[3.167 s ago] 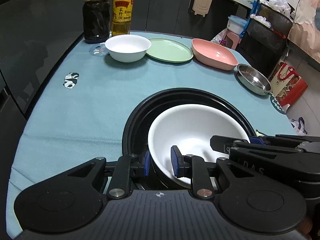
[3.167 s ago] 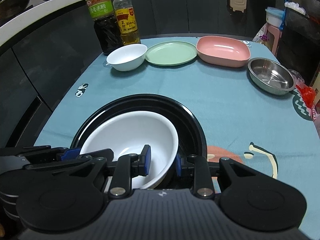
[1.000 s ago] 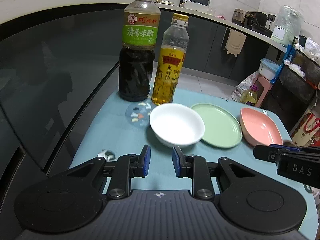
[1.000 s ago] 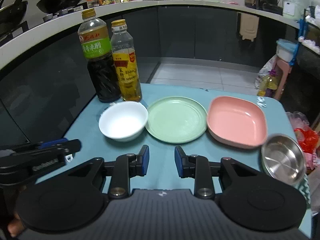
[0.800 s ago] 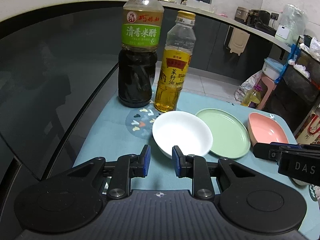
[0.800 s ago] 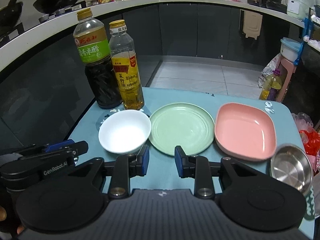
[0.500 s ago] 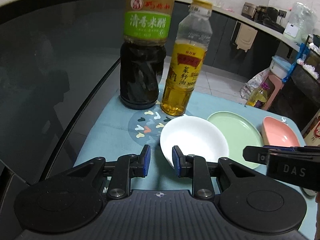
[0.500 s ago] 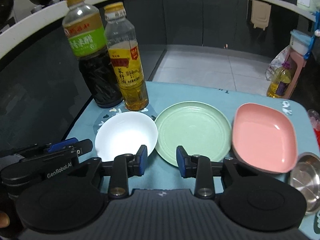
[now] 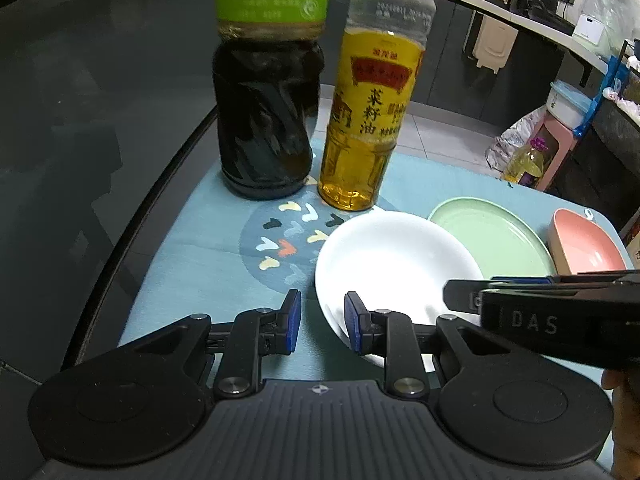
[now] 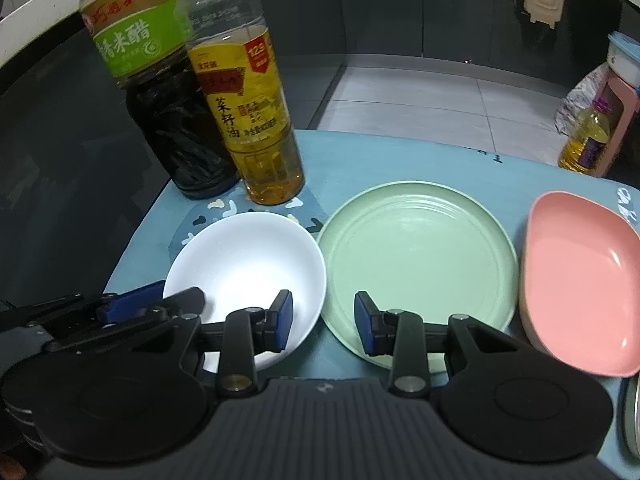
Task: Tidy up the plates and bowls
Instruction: 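Move both tools toward the small white bowl beside the bottles, then close both grippers on the small white bowl's rim and lift it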
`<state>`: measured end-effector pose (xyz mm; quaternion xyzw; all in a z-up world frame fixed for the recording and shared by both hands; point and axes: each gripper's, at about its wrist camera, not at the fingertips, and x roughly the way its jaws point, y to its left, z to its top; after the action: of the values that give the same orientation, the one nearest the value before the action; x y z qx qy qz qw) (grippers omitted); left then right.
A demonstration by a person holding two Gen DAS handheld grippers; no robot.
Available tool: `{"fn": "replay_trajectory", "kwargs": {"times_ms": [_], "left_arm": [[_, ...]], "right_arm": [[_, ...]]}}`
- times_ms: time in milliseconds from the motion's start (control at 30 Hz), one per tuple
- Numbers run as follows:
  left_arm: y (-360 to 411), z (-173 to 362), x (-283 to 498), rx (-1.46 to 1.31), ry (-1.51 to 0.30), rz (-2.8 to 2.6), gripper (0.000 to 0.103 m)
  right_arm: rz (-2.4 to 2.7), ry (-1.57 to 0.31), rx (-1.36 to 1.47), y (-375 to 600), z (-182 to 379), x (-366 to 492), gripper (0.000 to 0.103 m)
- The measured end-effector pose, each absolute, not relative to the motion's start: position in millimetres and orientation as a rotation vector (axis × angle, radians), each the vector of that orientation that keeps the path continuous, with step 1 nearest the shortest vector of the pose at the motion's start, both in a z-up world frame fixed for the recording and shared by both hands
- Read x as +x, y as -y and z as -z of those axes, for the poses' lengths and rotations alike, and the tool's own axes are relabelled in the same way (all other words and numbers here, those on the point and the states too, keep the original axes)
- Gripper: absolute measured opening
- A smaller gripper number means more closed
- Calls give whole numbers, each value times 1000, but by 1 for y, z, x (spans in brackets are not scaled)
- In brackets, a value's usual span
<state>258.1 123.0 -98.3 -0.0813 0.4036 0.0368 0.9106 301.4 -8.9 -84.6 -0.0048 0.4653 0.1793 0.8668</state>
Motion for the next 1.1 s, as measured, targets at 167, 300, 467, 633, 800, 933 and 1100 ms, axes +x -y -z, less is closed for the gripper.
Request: {"fn": "replay_trajectory", "kwargs": {"times_ms": [167, 300, 467, 633, 800, 933, 1100], "left_arm": [[-121, 104, 262, -164, -849, -59, 22], [-121, 108, 266, -165, -857, -26, 21], [-114, 108, 263, -123, -841, -12, 18], [-112, 103, 256, -128, -837, -13, 18], [-106, 91, 247, -113, -812, -8, 18], [-102, 80, 237, -100, -783, -6, 18], [-97, 66, 220, -90, -746, 1, 18]], "right_arm": [[-381, -969, -22, 5, 90, 306, 26], [-382, -986, -20, 4, 97, 311, 15], [-400, -972, -33, 1, 97, 308, 2], [-404, -958, -56, 1, 93, 302, 2], [-402, -936, -50, 8, 85, 295, 3], [-402, -907, -46, 14, 76, 284, 3], [-407, -871, -39, 21, 64, 267, 3]]}}
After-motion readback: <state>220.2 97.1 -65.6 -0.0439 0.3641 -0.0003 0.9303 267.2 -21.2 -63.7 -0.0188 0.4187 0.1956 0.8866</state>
